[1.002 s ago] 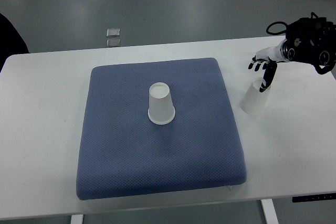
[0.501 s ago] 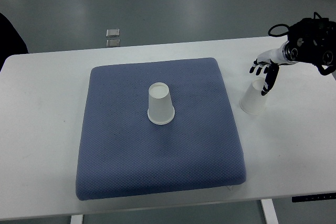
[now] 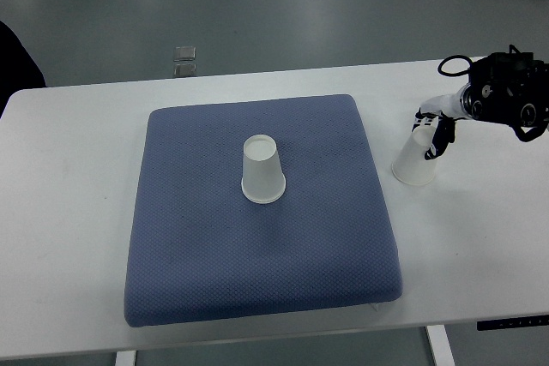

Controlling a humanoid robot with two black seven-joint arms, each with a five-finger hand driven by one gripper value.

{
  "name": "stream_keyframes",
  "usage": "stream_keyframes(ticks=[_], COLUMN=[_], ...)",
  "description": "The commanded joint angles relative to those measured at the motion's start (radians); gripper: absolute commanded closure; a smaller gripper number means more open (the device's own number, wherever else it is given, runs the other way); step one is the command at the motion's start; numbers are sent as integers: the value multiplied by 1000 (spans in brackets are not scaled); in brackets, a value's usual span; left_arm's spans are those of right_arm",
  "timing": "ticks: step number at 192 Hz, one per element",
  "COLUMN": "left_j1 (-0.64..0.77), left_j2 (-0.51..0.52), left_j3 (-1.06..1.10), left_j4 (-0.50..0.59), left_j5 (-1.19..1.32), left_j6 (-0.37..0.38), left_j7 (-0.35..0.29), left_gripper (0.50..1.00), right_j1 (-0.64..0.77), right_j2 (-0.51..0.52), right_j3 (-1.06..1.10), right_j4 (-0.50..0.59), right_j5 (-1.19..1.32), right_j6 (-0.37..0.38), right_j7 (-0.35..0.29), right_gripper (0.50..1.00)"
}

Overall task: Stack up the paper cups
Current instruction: 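Lift the cup with the right hand and carry it over the pad cup, then lower the held cup onto the upside-down cup on the pad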

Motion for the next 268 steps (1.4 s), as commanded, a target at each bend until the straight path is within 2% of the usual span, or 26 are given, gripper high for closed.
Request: stream_keyframes(ticks=[1,26,71,105,148,196,224,249,268], left_j1=[0,0,0,0,0,0,0,0,0], left_j2=[0,0,0,0,0,0,0,0,0], left_j3=[0,0,0,0,2,0,0,0,0], left_j4=[0,0,0,-2,-2,2,0,0,0], left_j5=[0,0,0,0,0,0,0,0,0], left_j6=[0,0,0,0,0,0,0,0,0], left_j7=[0,0,0,0,0,0,0,0,0], left_gripper=[500,500,500,500,500,500,500,500,500], right_j1=[34,189,582,691,719,749,731,694,673], right_j2=[-15,-49,-140,-140,-71,147,261,316,317], right_j3=[-2,-18,-15,-4,81,97,97,99,99], right_j4=[9,72,235,258,273,264,253,229,207], right_j5=[3,-10,-75,-77,-66,69,104,107,118], right_j6=[18,107,297,363,358,345,302,294,293], right_j7=[-1,-1,-1,-1,-3,-3,-1,0,2], right_gripper=[1000,998,991,987,983,979,977,977,975])
